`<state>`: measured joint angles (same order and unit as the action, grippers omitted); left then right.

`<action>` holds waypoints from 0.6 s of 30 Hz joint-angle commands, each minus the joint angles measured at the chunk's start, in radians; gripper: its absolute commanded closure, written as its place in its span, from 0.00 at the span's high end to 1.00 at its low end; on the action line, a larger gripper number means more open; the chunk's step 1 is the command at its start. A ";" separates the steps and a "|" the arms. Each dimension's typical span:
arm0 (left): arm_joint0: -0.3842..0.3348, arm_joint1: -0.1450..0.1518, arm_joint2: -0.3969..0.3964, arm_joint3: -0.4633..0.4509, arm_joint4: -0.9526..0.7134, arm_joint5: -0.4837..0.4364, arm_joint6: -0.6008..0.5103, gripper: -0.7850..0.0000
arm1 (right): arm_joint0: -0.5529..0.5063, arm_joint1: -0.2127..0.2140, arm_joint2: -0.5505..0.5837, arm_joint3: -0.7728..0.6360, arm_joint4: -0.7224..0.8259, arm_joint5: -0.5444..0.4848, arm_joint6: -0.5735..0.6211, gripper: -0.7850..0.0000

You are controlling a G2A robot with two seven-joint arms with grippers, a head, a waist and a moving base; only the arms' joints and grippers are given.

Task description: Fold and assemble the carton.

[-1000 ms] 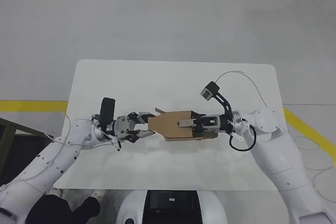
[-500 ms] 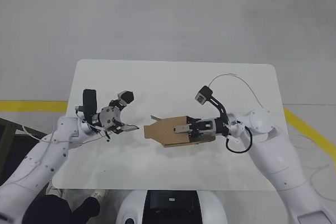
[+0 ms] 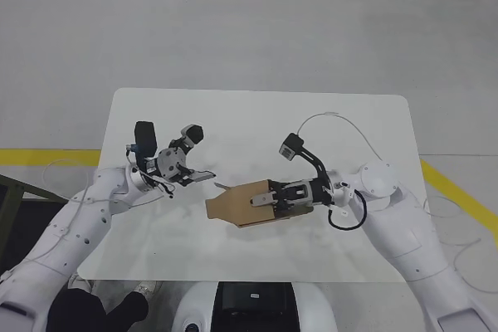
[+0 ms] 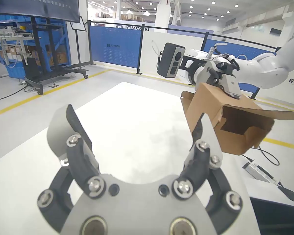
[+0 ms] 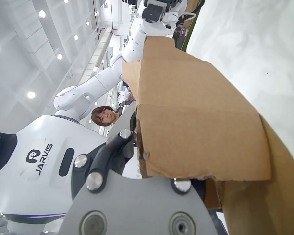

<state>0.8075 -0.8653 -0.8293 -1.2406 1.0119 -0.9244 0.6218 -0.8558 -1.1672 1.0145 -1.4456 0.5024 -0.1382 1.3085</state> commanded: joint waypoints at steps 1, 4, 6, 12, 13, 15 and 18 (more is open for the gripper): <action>-0.003 -0.005 0.004 0.004 0.002 -0.026 -0.024 1.00 | 0.002 0.000 -0.001 0.001 0.003 -0.002 -0.001 0.00; -0.008 -0.012 0.006 0.005 0.000 -0.058 -0.044 1.00 | 0.005 -0.001 -0.001 0.006 0.009 -0.003 -0.002 0.00; -0.008 -0.016 0.003 0.003 0.002 -0.076 -0.045 1.00 | 0.007 -0.001 0.000 0.012 0.013 -0.003 -0.005 0.00; 0.007 -0.019 0.002 -0.032 0.016 -0.088 -0.050 1.00 | 0.011 -0.001 0.001 0.020 0.019 -0.005 -0.009 0.00; 0.010 -0.019 0.006 -0.043 0.017 -0.088 -0.054 1.00 | 0.011 -0.001 0.001 0.021 0.020 -0.006 -0.009 0.00; 0.011 -0.019 0.021 -0.059 0.020 -0.088 -0.067 1.00 | 0.012 -0.001 0.001 0.017 0.021 -0.006 -0.008 0.00; 0.004 -0.020 0.037 -0.068 0.017 -0.088 -0.079 1.00 | 0.011 -0.002 0.000 0.011 0.023 -0.009 -0.011 0.00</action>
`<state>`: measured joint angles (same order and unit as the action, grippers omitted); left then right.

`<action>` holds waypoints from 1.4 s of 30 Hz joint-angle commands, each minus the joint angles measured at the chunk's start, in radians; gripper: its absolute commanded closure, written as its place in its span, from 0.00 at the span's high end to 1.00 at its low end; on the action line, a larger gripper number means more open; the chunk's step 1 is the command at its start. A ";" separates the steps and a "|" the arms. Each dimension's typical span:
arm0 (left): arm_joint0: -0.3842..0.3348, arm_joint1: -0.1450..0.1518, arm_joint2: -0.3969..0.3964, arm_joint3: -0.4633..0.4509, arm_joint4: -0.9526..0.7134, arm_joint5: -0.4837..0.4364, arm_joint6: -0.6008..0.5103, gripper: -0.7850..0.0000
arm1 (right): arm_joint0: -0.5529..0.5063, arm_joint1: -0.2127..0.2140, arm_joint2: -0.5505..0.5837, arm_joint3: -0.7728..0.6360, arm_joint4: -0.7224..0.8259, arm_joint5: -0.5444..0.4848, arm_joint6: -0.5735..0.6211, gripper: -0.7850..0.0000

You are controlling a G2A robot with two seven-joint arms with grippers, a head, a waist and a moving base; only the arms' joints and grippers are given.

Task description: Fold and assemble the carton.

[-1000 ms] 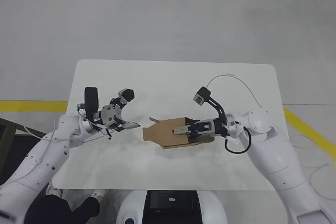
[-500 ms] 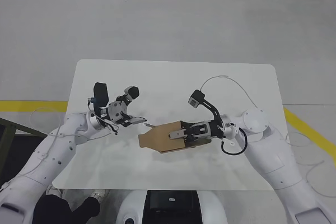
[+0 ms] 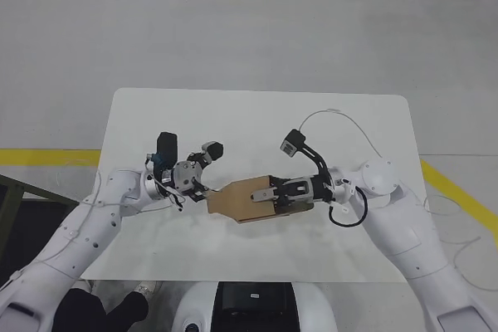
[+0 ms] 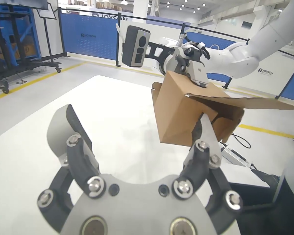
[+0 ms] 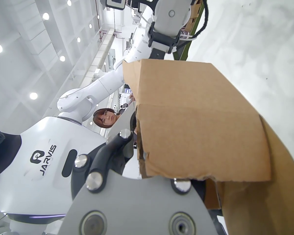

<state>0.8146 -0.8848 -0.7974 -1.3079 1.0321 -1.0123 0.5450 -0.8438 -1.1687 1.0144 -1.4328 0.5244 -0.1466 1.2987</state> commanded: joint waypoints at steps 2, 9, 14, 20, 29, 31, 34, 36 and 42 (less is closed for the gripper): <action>-0.009 -0.004 0.013 0.001 -0.012 0.000 -0.008 1.00 | -0.002 0.000 0.000 -0.005 0.001 0.000 -0.003 0.00; -0.030 -0.013 0.031 0.002 -0.024 0.000 -0.025 1.00 | -0.006 0.002 -0.002 -0.015 -0.005 0.003 0.003 0.00; -0.036 -0.017 0.028 0.002 -0.013 0.000 -0.031 1.00 | -0.005 0.000 -0.012 -0.017 -0.005 0.004 0.004 0.00; -0.034 -0.020 0.023 0.000 -0.007 0.000 -0.028 1.00 | -0.001 -0.001 -0.015 -0.013 -0.004 0.002 0.002 0.00; -0.028 -0.023 0.013 -0.002 0.002 0.000 -0.026 1.00 | 0.001 -0.001 -0.018 -0.012 -0.002 0.005 0.005 0.00; -0.025 -0.022 0.009 -0.001 0.004 0.000 -0.018 1.00 | 0.000 -0.001 -0.017 -0.011 0.002 0.002 0.005 0.00; -0.015 -0.018 0.003 -0.008 0.003 0.000 0.001 1.00 | -0.001 0.000 -0.010 -0.004 0.014 -0.001 0.009 0.00; -0.006 -0.013 -0.008 -0.021 0.014 0.000 0.014 1.00 | -0.002 0.001 -0.004 0.001 0.019 -0.003 0.006 0.00; 0.043 0.010 -0.061 -0.076 0.066 0.000 0.055 1.00 | -0.008 0.005 0.018 0.013 0.021 -0.005 -0.017 0.00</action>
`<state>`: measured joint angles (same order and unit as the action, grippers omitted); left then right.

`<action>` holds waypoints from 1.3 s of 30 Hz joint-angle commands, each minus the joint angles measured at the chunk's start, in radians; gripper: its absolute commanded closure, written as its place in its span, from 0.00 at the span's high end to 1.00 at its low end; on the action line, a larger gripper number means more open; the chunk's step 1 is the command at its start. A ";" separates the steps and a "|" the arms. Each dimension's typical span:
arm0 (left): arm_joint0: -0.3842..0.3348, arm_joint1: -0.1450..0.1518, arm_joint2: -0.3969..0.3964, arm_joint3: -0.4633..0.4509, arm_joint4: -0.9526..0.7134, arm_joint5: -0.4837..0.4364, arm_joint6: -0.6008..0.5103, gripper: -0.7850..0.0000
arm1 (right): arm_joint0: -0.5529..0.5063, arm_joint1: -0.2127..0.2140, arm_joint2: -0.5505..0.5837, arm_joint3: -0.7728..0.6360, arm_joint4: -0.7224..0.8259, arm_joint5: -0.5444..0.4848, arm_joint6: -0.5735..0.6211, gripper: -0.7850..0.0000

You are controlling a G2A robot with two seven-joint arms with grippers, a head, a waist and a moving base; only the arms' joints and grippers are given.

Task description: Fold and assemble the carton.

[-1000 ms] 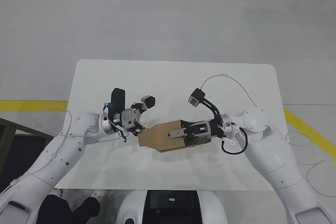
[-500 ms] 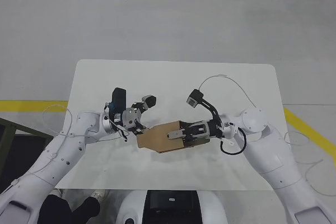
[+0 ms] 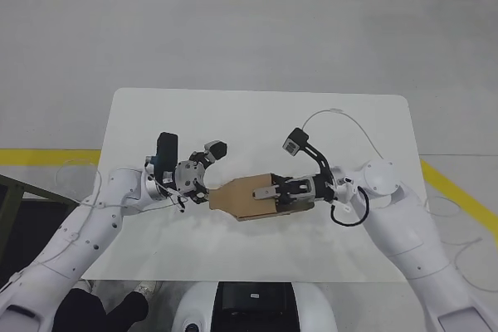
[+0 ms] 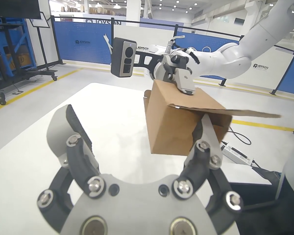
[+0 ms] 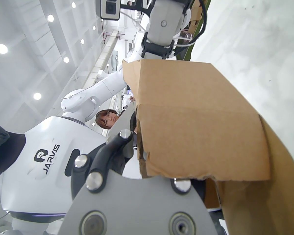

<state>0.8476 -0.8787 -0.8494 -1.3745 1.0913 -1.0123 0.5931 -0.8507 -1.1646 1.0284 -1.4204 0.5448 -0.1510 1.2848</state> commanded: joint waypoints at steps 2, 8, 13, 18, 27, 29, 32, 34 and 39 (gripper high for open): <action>0.029 0.012 -0.026 -0.025 0.019 0.000 0.020 1.00 | -0.004 0.003 0.013 0.002 0.000 0.000 -0.009 0.00; 0.066 0.027 -0.055 -0.061 0.041 0.000 0.036 1.00 | -0.012 0.007 0.032 0.000 0.005 0.006 -0.025 0.00; 0.068 0.028 -0.059 -0.072 0.053 0.000 0.019 1.00 | -0.013 0.007 0.032 -0.005 0.004 0.011 -0.031 0.00; 0.064 0.020 -0.067 -0.075 0.070 0.022 -0.021 1.00 | -0.009 0.005 0.025 -0.018 0.005 0.013 -0.027 0.00; 0.047 0.001 -0.071 -0.086 0.053 0.054 -0.082 1.00 | -0.008 0.003 0.006 -0.040 -0.001 0.016 -0.022 0.00; 0.044 -0.002 -0.072 -0.093 0.054 0.059 -0.095 1.00 | -0.007 0.002 0.001 -0.039 0.000 0.015 -0.023 0.00; 0.044 -0.008 -0.072 -0.101 0.056 0.066 -0.112 1.00 | -0.004 0.001 -0.003 -0.036 0.001 0.016 -0.023 0.00; 0.046 -0.010 -0.074 -0.105 0.058 0.067 -0.119 1.00 | -0.003 0.000 -0.004 -0.035 0.003 0.013 -0.024 0.00; 0.057 -0.015 -0.084 -0.116 0.069 0.068 -0.125 1.00 | -0.006 0.001 0.001 -0.033 0.004 0.010 -0.027 0.00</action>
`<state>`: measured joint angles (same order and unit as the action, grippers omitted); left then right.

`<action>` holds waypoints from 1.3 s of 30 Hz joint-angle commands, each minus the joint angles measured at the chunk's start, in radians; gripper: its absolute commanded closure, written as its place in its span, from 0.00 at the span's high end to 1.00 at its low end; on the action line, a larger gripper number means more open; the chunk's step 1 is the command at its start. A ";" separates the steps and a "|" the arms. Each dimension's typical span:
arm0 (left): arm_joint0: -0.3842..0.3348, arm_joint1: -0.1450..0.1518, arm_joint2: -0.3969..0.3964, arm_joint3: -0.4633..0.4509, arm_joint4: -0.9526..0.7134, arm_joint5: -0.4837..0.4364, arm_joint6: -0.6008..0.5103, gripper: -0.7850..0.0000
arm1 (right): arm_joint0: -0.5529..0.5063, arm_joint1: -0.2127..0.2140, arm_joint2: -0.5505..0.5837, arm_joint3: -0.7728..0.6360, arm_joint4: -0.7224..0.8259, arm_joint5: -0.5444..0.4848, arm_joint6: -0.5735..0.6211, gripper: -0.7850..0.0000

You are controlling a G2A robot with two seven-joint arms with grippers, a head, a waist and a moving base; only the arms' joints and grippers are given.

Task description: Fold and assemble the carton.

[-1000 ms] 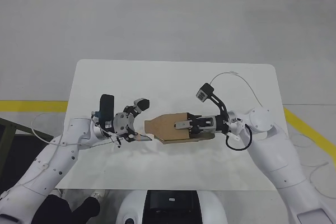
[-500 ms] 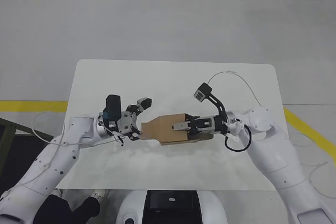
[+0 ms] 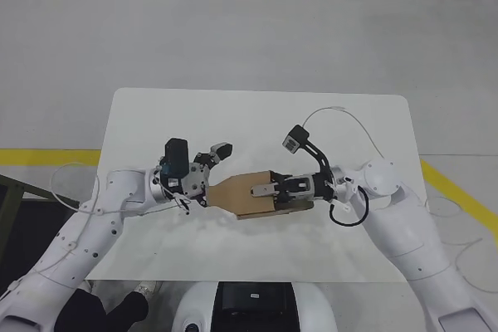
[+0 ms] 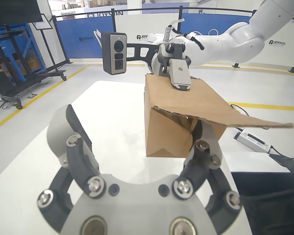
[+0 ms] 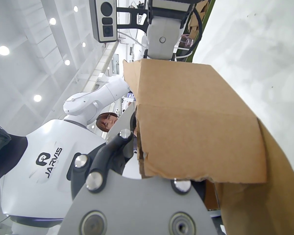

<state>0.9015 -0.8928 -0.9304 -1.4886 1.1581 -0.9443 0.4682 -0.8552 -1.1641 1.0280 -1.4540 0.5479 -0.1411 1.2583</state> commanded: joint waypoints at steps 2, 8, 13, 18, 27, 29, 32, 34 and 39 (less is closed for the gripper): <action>0.008 -0.002 -0.009 -0.004 0.005 -0.001 -0.001 1.00 | -0.003 0.001 0.003 0.002 0.001 0.001 -0.002 0.00; 0.041 0.004 -0.057 0.003 0.004 -0.005 0.025 1.00 | -0.010 0.006 0.022 0.014 -0.035 0.004 -0.047 0.00; 0.096 0.023 -0.132 -0.001 0.032 -0.055 0.058 1.00 | -0.024 0.012 0.037 0.022 -0.121 0.030 -0.127 0.00; 0.151 0.044 -0.231 -0.019 0.044 -0.066 0.104 1.00 | -0.033 0.012 0.028 0.029 -0.144 0.050 -0.154 0.00; 0.165 0.040 -0.258 -0.061 0.011 -0.013 -0.002 1.00 | -0.015 0.003 -0.026 -0.002 -0.181 0.066 -0.144 0.00; 0.157 0.036 -0.250 -0.061 0.002 0.012 -0.042 1.00 | -0.012 0.002 -0.032 -0.004 -0.183 0.066 -0.141 0.00; 0.148 0.031 -0.241 -0.054 -0.015 0.030 -0.092 1.00 | -0.011 0.001 -0.032 -0.007 -0.175 0.061 -0.136 0.00; 0.144 0.028 -0.237 -0.047 -0.030 0.032 -0.115 1.00 | -0.012 0.002 -0.028 -0.010 -0.166 0.055 -0.131 0.00; 0.146 0.024 -0.241 -0.036 -0.045 0.030 -0.141 1.00 | -0.022 0.005 -0.011 -0.023 -0.147 0.043 -0.118 0.00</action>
<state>1.0456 -0.8682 -1.1698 -1.5264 1.1136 -0.9136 0.3296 -0.8751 -1.1595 1.0139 -1.4740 0.3975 -0.0963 1.1389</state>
